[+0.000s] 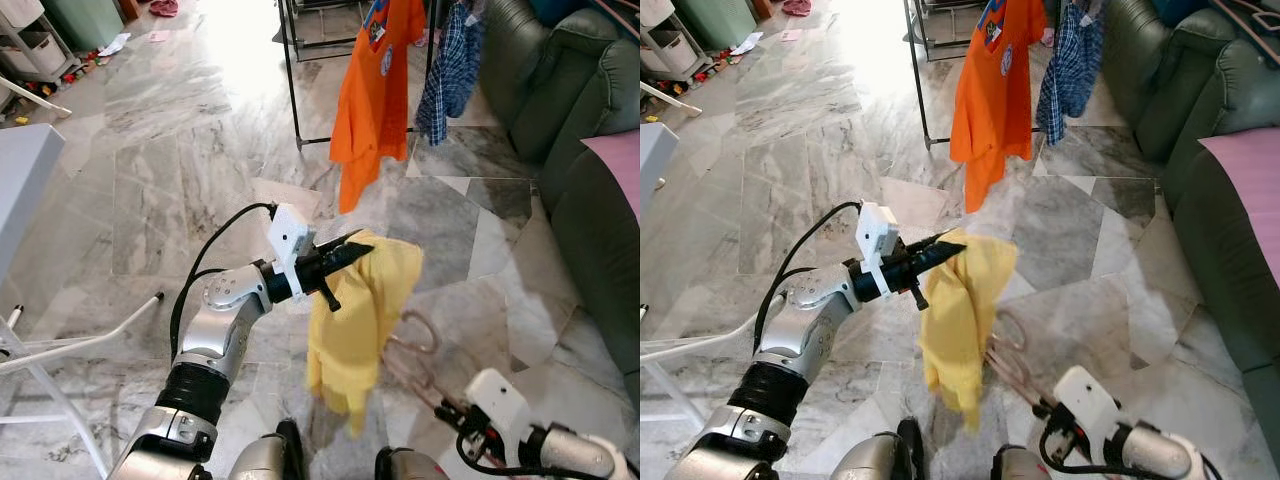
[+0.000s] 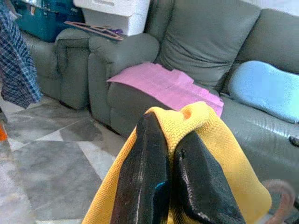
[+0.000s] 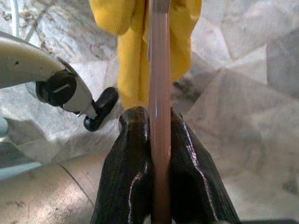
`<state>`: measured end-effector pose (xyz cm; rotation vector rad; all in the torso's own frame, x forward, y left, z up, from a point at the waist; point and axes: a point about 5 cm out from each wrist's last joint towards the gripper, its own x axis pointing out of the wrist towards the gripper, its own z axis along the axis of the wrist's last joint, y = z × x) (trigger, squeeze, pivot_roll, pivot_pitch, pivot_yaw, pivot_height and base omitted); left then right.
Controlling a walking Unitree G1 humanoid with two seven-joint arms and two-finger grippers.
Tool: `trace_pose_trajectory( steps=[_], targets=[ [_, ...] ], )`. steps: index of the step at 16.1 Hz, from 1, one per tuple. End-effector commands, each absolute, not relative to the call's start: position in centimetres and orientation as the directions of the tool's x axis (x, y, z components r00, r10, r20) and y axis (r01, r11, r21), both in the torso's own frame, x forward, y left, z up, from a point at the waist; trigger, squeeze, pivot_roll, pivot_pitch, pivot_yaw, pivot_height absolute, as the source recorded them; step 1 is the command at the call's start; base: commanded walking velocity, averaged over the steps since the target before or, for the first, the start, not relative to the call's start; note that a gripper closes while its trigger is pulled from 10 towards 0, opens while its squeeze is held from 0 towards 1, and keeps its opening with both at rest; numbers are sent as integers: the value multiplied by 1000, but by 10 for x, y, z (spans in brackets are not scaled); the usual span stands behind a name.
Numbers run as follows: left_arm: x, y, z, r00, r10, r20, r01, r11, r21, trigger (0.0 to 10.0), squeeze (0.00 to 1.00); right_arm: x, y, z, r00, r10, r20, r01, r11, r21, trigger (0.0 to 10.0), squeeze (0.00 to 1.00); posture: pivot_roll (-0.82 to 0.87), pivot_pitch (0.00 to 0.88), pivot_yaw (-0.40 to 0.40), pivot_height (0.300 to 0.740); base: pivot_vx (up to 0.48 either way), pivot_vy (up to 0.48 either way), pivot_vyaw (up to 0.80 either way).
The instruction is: Hang hanger
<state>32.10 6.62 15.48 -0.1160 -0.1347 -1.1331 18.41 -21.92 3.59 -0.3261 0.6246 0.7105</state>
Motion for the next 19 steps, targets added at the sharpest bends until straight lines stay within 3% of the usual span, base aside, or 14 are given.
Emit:
trace_pose_trajectory(
  steps=[1,5,7,9,10,13,14,15,16,19],
  targets=[
    [318,68,164,390,-899,201,919,393,-24,10000,0,179,-218,27,577,497,-648,-687,724,-57,10000,0,-204,223,126,740,0,0,0],
    [315,70,180,381,-891,248,924,375,-72,10000,0,181,-230,15,635,407,-656,-570,821,-42,10000,0,-204,225,126,740,0,0,0],
    [312,69,186,376,-888,265,926,366,-89,10000,0,189,-248,6,710,254,-656,-361,932,-30,10000,0,-203,223,123,740,0,0,0],
    [311,69,187,375,-888,265,927,364,-94,10000,0,193,-256,3,733,191,-653,-259,966,-7,10000,0,-203,222,122,740,0,0,0],
    [310,69,186,379,-887,265,925,366,-99,10000,0,197,-266,3,764,110,-636,-118,993,30,10000,0,-203,222,122,740,0,0,0],
    [309,71,183,394,-885,248,919,380,-101,10000,0,207,-278,11,813,9,-582,41,997,72,10000,0,-202,224,121,740,0,0,0],
    [310,71,174,431,-874,226,902,421,-93,10000,0,219,-283,25,859,-32,-511,137,976,170,10000,0,-201,225,122,740,0,0,0],
    [310,71,169,448,-868,213,894,439,-93,10000,0,225,-282,32,878,-28,-478,144,968,206,10000,0,-201,225,122,740,0,0,0],
    [311,73,152,514,-843,158,858,506,-95,10000,0,235,-274,48,914,24,-405,123,935,333,10000,0,-204,223,120,740,0,0,0],
    [302,70,124,537,-838,96,843,528,-99,10000,0,247,-249,65,929,156,-335,-20,926,378,10000,0,-211,221,117,740,0,0,0]
  ],
)
